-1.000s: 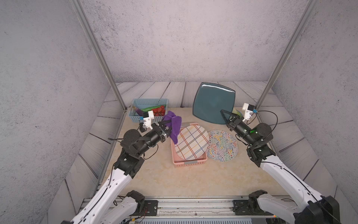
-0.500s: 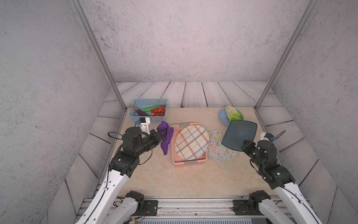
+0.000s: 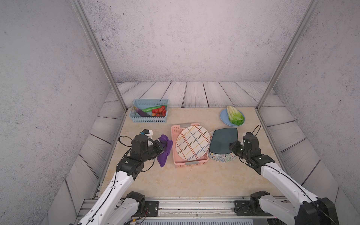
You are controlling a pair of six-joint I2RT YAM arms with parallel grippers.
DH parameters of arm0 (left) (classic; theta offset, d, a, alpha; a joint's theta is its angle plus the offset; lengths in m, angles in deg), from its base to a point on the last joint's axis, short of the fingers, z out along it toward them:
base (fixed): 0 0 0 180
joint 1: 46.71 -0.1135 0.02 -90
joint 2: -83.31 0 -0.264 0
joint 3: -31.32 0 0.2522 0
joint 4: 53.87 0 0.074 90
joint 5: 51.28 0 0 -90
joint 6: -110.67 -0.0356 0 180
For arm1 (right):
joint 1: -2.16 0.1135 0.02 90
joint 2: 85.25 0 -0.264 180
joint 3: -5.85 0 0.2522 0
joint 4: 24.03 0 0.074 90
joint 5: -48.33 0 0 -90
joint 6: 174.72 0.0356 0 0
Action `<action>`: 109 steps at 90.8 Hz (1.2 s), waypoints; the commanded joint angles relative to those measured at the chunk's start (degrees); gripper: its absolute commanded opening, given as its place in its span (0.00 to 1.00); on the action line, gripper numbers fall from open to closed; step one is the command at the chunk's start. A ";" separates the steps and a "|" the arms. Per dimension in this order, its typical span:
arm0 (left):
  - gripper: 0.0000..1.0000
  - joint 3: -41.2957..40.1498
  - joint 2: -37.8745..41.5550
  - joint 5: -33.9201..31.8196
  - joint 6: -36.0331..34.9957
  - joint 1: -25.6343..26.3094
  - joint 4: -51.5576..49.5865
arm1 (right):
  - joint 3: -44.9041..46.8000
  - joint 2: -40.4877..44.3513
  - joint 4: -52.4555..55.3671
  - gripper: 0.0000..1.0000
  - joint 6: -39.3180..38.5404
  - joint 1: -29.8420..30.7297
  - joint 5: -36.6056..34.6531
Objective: Wipe the wet plate dry
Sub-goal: Place the plate on the plate.
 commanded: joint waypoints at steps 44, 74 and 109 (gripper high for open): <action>0.00 -0.75 0.52 -2.59 -2.27 -0.81 -0.94 | 3.31 -16.37 -8.51 0.03 -6.43 -3.75 7.52; 0.00 -2.98 3.24 -9.27 -6.27 -0.94 -6.95 | 3.02 -17.74 -1.92 0.30 -11.16 -4.02 5.09; 0.00 -3.69 0.77 -12.04 -10.22 -0.94 -8.62 | -5.94 2.55 16.63 0.57 -21.29 -4.14 -1.14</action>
